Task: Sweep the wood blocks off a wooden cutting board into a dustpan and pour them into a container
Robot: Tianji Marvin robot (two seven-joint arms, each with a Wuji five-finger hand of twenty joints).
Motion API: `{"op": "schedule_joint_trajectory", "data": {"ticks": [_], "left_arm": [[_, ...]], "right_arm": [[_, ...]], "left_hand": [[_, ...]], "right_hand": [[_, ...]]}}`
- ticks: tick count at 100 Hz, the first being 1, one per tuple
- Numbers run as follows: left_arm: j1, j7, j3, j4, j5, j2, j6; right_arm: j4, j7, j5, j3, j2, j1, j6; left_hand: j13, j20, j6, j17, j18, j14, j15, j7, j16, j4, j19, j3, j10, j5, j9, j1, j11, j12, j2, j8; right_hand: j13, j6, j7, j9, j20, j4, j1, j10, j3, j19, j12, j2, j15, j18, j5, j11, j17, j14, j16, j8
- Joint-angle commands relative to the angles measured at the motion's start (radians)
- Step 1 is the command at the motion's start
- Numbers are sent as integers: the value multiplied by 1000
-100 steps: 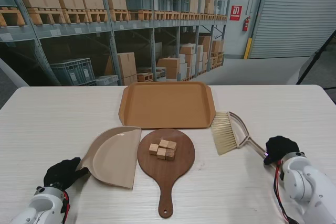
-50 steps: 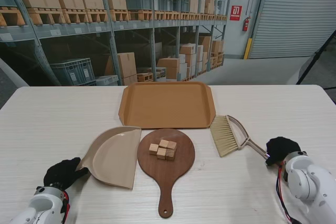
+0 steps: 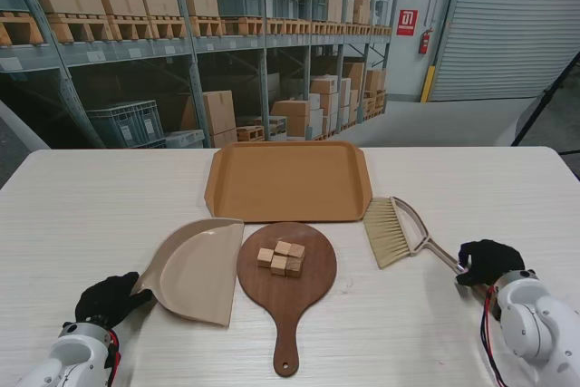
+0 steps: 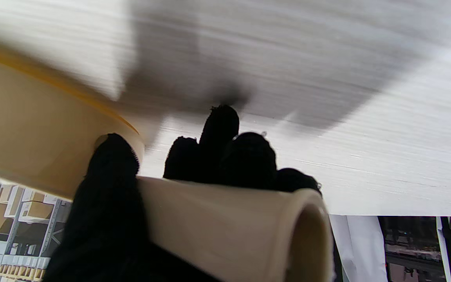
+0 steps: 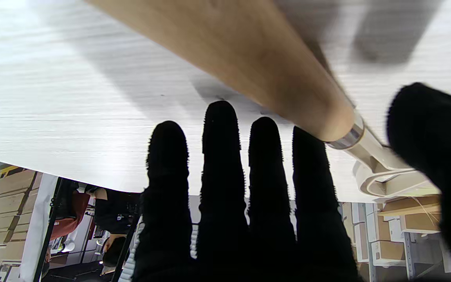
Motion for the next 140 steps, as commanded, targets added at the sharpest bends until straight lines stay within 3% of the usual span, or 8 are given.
{"op": "schedule_joint_trajectory", "data": {"ticks": [1, 15, 27, 53, 74, 121, 128, 140], "left_arm": [[19, -26, 3, 12, -2, -4, 6], [22, -25, 2, 11, -2, -5, 7], [24, -23, 1, 10, -2, -5, 9], [24, -23, 2, 11, -3, -5, 7], [22, -23, 3, 14, -5, -5, 5], [23, -23, 6, 15, -8, -5, 9], [23, -23, 6, 16, -8, -5, 9], [24, -24, 6, 15, -8, -5, 10]], "right_arm": [[-1, 6, -5, -4, -4, -19, -4], [-5, -7, -3, -9, -7, -29, 11], [-1, -63, 3, -20, -15, -31, 45], [-36, -117, 54, -35, -37, -45, 168], [-63, -94, 91, -44, -44, -55, 230], [-51, -77, 135, -84, -47, -48, 253], [-35, -83, 135, -94, -46, -40, 250], [-8, -80, 136, -113, -44, -26, 254]], "left_hand": [[116, -11, 29, -4, -60, -210, 49, 48, -2, 7, 33, 93, -315, 92, 79, 131, 1098, -12, 161, -10], [116, -11, 29, -4, -60, -210, 49, 48, -2, 7, 33, 93, -315, 92, 79, 131, 1098, -12, 161, -10], [116, -11, 29, -4, -60, -210, 49, 48, -2, 7, 33, 93, -315, 92, 79, 131, 1098, -12, 161, -10], [116, -11, 29, -4, -60, -209, 48, 48, -2, 7, 33, 93, -315, 92, 79, 131, 1098, -12, 161, -11], [116, -11, 29, -4, -60, -209, 48, 48, -2, 7, 33, 93, -315, 92, 79, 131, 1098, -12, 161, -11], [116, -12, 29, -4, -60, -207, 47, 48, -2, 7, 33, 93, -315, 92, 79, 132, 1098, -12, 160, -11], [116, -12, 29, -4, -60, -207, 47, 48, -2, 7, 33, 93, -315, 92, 79, 132, 1098, -12, 160, -11], [116, -12, 29, -4, -60, -207, 47, 48, -2, 6, 33, 93, -315, 92, 79, 131, 1098, -12, 160, -11]], "right_hand": [[-39, 19, 28, 22, 14, 13, -30, 22, 1, -17, 20, -9, -20, 44, 36, 52, -20, 8, -6, 24], [-110, 61, 48, -67, 15, 13, -30, 39, 4, -26, 61, -12, 23, 18, -43, 125, -44, 15, 14, 77], [-156, 85, 104, -141, 19, 18, -18, 51, 22, 1, 90, -15, 111, -3, -119, 210, -41, 16, 29, 112], [-263, 142, 151, -274, 8, 24, 18, 92, 47, 34, 93, -26, 180, -20, -249, 277, -106, 30, 41, 84], [-231, 132, 222, -238, -6, 20, 64, 77, 124, 74, 112, -91, 241, -27, -235, 343, -89, 22, 64, 94], [-74, 58, 400, -51, -28, 28, 88, -6, 234, 145, 160, -137, 368, -16, -109, 466, 36, -12, 94, 177], [-33, 33, 442, -7, -42, -34, 115, -18, 279, 162, 121, -203, 375, -19, -93, 473, 72, -20, 77, 110], [10, 15, 469, 29, -48, -74, 136, -25, 325, 167, 102, -261, 367, -15, -73, 467, 113, -26, 62, 66]]}}
